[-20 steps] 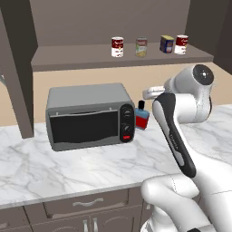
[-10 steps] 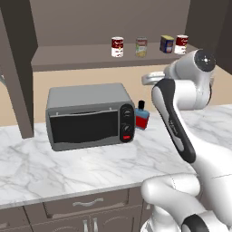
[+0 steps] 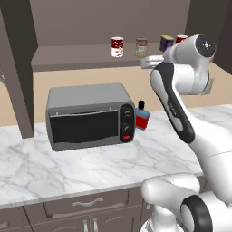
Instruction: Stack two cans on top of the other two cans in the cabinet.
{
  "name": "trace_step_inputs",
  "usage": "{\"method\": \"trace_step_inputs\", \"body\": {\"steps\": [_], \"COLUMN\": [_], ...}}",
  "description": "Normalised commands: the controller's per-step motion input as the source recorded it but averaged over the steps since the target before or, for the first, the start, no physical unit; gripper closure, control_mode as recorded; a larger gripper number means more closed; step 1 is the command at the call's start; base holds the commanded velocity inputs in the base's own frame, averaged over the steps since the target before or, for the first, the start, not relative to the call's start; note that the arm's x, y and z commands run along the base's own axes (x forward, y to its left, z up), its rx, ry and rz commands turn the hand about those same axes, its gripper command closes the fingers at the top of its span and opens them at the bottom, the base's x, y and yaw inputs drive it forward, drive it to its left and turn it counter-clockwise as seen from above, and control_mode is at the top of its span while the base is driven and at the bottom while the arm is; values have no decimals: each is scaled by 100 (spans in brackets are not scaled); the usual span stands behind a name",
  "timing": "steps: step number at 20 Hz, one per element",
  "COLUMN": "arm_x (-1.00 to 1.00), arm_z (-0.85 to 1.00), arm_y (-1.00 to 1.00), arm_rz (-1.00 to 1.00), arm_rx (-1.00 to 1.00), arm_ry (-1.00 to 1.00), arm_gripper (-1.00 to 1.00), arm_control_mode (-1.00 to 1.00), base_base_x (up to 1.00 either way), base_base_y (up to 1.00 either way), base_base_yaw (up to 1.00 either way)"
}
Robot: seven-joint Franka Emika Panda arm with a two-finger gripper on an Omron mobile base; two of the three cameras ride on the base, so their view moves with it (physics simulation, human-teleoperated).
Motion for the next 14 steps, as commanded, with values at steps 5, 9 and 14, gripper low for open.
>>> {"method": "trace_step_inputs", "body": {"steps": [5, 9, 14], "arm_x": [46, 43, 43], "arm_z": [14, 13, 19], "arm_y": [0, 0, 1], "arm_rz": [9, 10, 3], "arm_rx": [0, 0, 0], "arm_ry": [-9, -5, 1], "arm_gripper": [-100, -100, -100], "arm_control_mode": [-100, -100, -100], "base_base_x": [0, 0, 0], "base_base_y": [0, 0, 0], "base_base_yaw": [0, 0, 0]}}
